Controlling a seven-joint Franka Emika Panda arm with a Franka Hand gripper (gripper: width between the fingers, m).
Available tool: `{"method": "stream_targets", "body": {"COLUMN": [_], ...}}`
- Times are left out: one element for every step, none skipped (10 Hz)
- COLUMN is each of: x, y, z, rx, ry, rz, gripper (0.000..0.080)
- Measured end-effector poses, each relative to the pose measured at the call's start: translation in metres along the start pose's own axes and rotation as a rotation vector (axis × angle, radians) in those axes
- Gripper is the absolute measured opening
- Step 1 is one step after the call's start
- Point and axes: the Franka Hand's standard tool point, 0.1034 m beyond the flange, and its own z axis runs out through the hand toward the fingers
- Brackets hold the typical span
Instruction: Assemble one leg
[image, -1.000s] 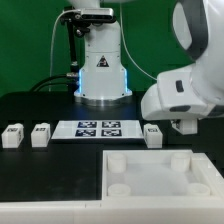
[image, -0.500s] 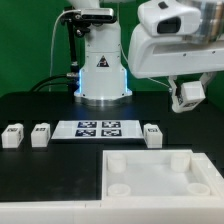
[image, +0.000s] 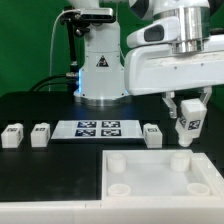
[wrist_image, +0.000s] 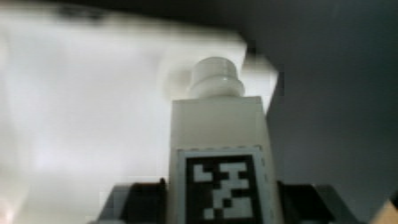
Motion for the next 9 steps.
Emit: {"method": "stream_targets", "body": {"x": [0.017, 0.029, 0.031, 0.022, 0.016, 0.016, 0.010, 0.026, 0.044], "y": [0.004, 0.006, 0.004, 0.005, 0.005, 0.005, 0.005, 0.010, 0.009], "z": [-0.004, -0.007, -0.015, -0.010, -0.003, -0.001, 0.016, 0.021, 0.017], "rx": [-0.005, -0.010, -0.014, -0.016, -0.014, -0.016, -0.020, -0.023, -0.022], "ry": [0.087, 0.206, 0.291, 0.315, 0.271, 0.262, 0.232, 0.222, 0.233], "rz": [-0.023, -0.035, -0.043, -0.046, -0.047, -0.061, -0.093, -0.109, -0.113], "gripper": [0.0292, 0.0292, 0.0292, 0.0292, 0.0292, 0.0292, 0.0292, 0.0292, 0.0292]}}
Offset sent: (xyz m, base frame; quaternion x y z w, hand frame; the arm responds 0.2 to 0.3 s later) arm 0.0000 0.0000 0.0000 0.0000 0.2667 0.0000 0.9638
